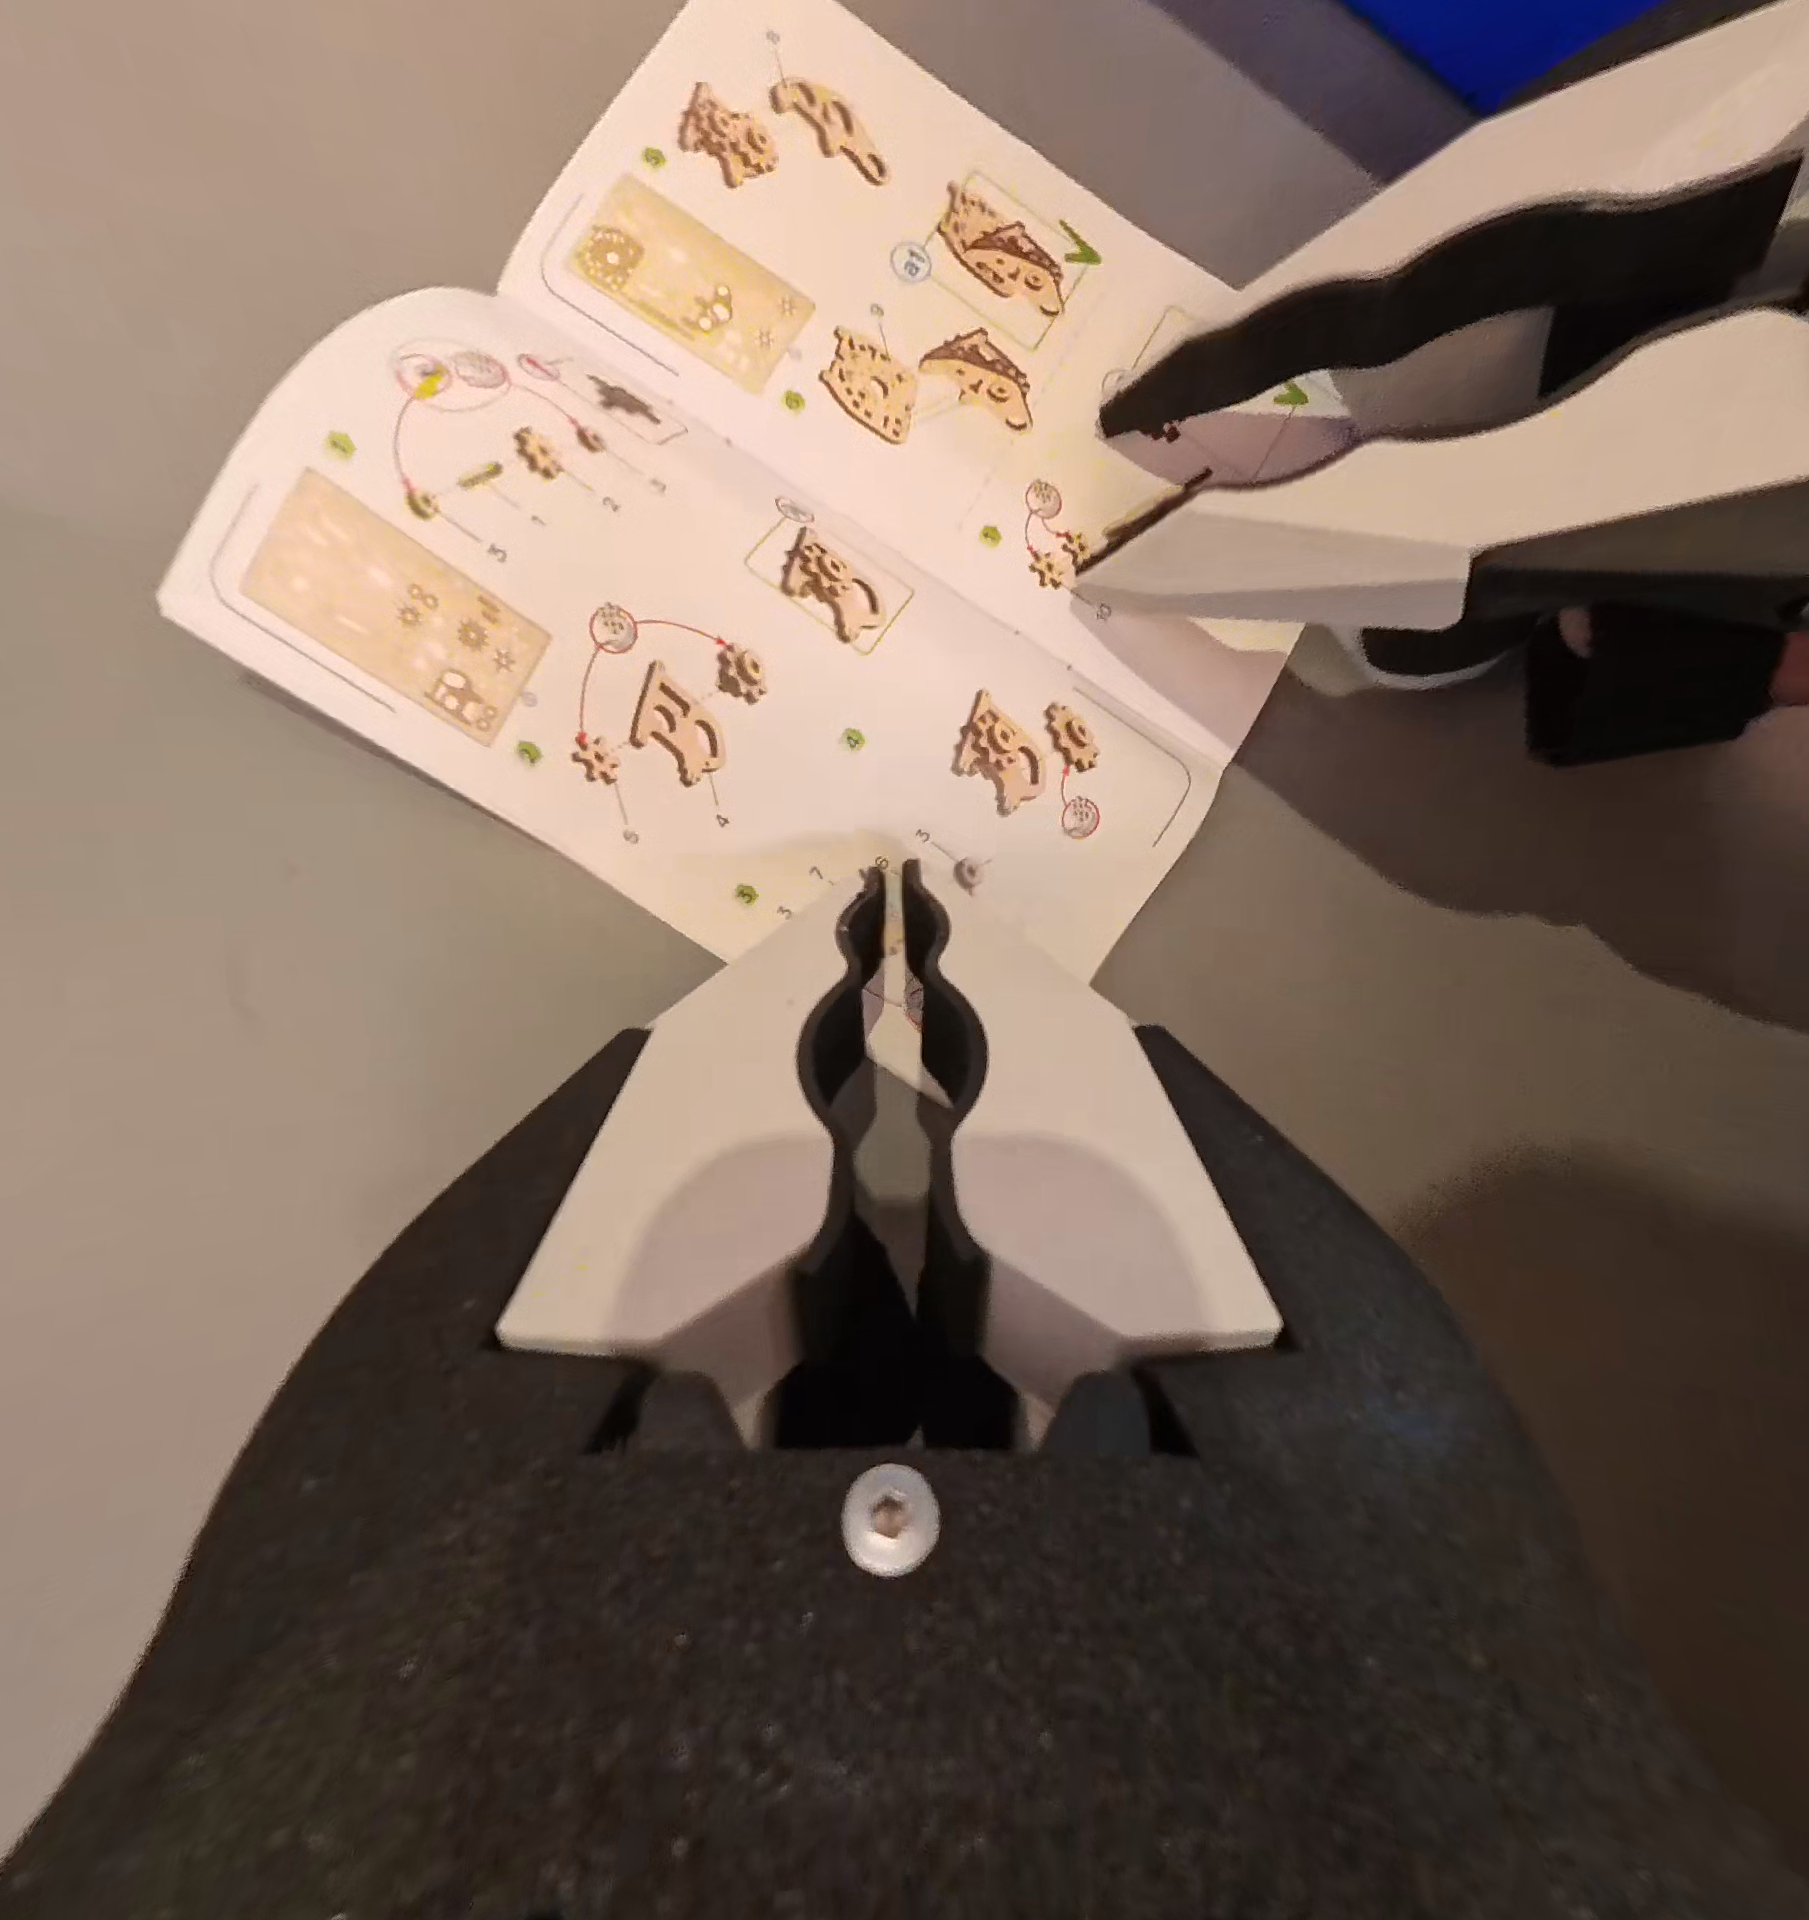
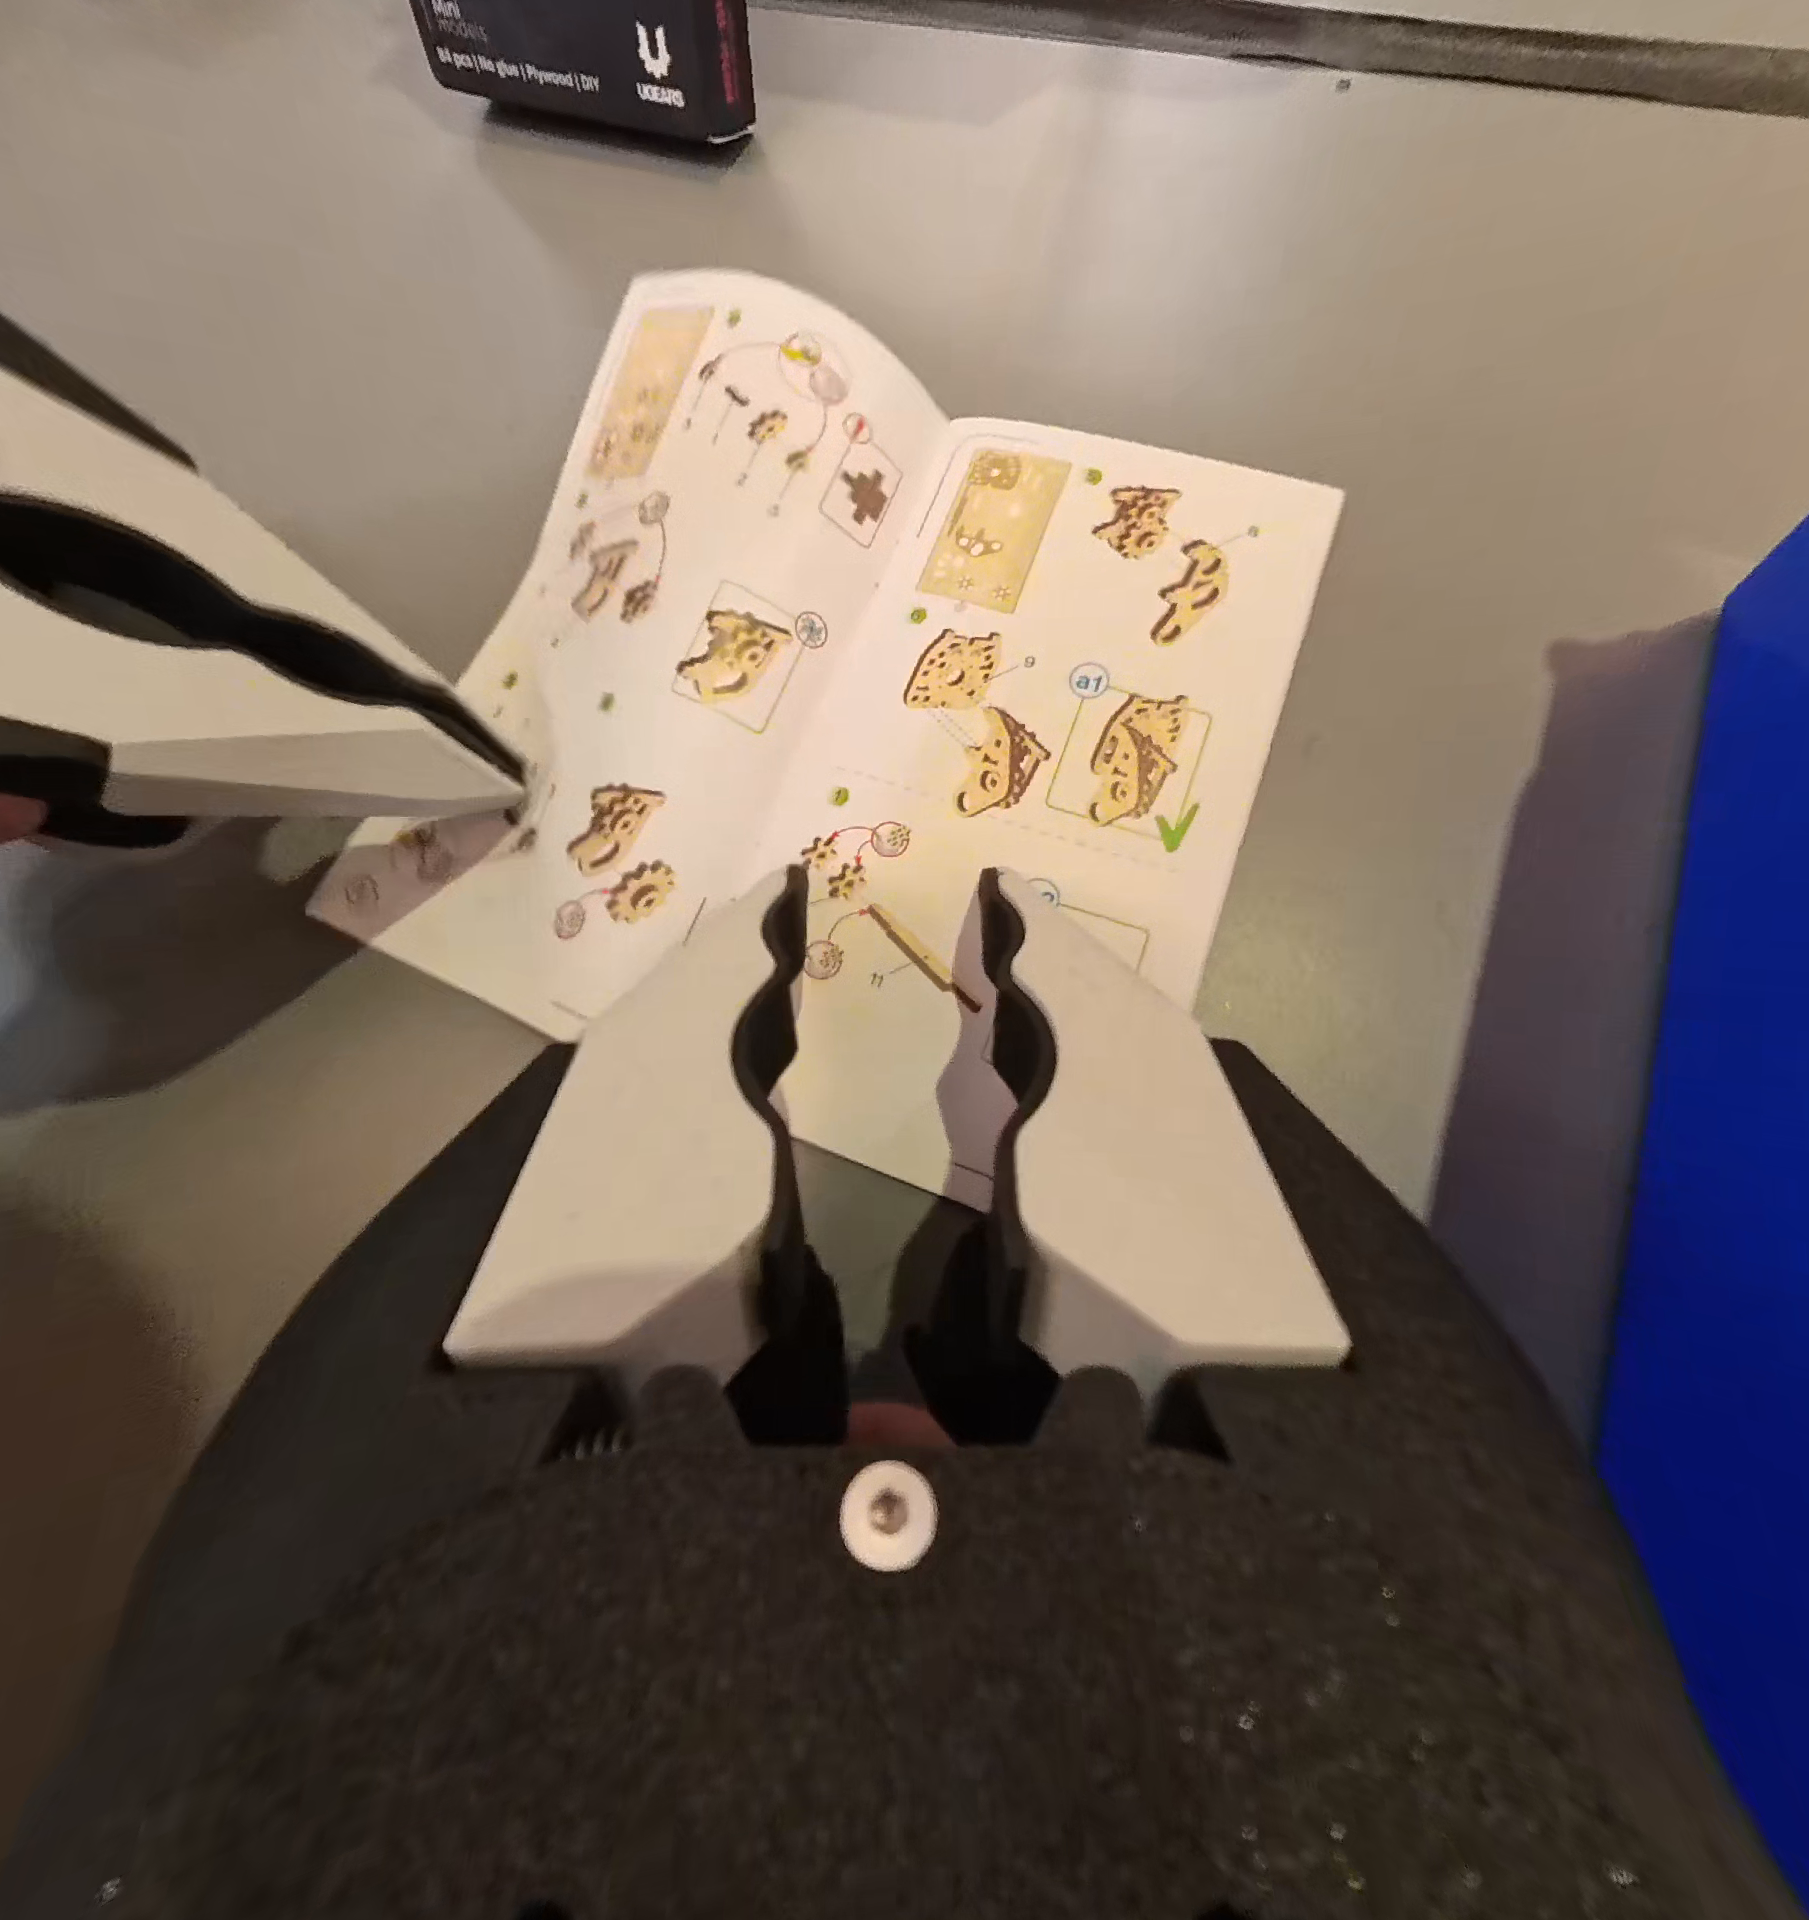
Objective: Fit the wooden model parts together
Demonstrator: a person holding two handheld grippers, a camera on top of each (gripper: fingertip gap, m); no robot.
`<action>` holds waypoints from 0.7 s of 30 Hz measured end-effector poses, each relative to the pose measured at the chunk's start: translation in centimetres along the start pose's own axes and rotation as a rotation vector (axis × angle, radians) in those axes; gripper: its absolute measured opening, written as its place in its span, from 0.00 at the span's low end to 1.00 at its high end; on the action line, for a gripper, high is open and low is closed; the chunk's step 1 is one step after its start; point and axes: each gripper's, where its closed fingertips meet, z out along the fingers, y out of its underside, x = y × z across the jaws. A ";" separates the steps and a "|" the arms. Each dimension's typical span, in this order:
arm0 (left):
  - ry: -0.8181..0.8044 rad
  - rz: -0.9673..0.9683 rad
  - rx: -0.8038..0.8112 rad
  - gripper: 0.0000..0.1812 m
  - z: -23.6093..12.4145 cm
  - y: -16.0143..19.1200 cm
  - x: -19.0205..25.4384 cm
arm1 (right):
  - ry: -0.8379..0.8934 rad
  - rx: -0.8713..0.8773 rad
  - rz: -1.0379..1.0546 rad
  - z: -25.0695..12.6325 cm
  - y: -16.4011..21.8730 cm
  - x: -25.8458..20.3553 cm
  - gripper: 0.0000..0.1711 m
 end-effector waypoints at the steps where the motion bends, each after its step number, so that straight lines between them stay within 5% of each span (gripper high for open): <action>1: -0.007 0.014 0.014 0.01 0.1 -0.5 -0.1 | 0.015 -0.003 -0.018 0.0 0.0 0.0 0.19; 21: 0.013 0.056 -0.024 0.00 3.0 -3.5 0.4 | 0.105 -0.012 -0.091 0.1 0.2 0.2 0.20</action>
